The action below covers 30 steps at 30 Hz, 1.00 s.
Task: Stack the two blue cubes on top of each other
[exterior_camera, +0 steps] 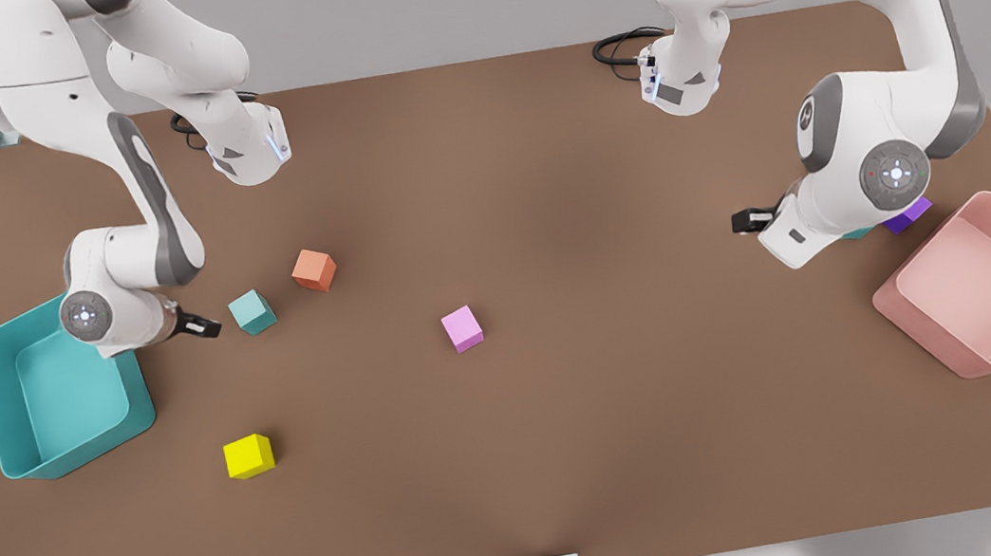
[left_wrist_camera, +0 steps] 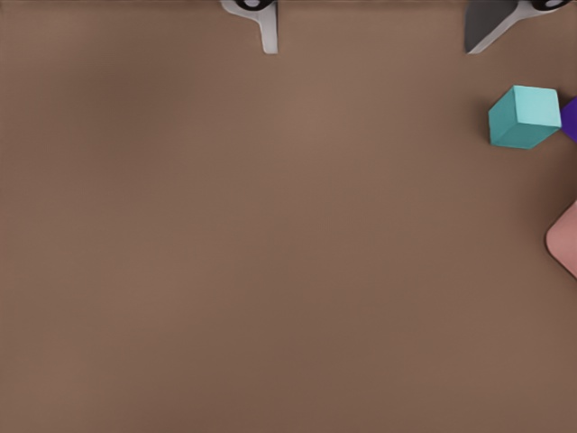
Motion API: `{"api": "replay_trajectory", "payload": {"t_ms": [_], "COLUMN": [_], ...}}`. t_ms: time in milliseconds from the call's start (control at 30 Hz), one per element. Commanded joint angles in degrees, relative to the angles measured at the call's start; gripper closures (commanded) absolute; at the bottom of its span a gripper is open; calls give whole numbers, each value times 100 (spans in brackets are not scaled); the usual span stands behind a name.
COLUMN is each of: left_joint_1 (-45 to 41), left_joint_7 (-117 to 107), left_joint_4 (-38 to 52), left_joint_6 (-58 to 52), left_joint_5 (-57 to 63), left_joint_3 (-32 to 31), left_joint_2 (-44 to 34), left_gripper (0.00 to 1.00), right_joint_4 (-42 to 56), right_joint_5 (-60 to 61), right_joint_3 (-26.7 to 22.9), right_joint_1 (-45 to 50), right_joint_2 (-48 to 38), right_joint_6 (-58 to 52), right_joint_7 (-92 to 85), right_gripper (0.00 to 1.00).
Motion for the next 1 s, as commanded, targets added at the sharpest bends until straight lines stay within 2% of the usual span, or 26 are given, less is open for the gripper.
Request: {"api": "replay_trajectory", "payload": {"t_ms": [0, 267, 467, 700, 967], "left_joint_1": [1, -7, 1, 1, 89], "left_joint_7": [32, 23, 23, 14, 14], "left_joint_4": [3, 3, 3, 12, 100], "left_joint_6": [-9, -71, -88, -88, -80], "left_joint_5": [1, 1, -183, -237, -210], "left_joint_3": [-10, -10, -1, -1, 8], "left_joint_2": [9, 9, 61, 176, 255], "left_gripper": [0, 0, 0, 0, 0], "right_joint_4": [-211, -493, -721, -642, -651], "right_joint_5": [74, 109, 425, 408, 417], "right_joint_3": [17, 35, 35, 52, 52], "right_joint_1": [47, 188, 408, 557, 566], "right_joint_2": [-37, -2, 16, 472, 411], "right_joint_6": [1039, 1251, 1382, 1549, 1488], "right_joint_7": [4251, 5614, 5729, 5500, 5447], "right_gripper": [0, 0, 0, 0, 0]}}
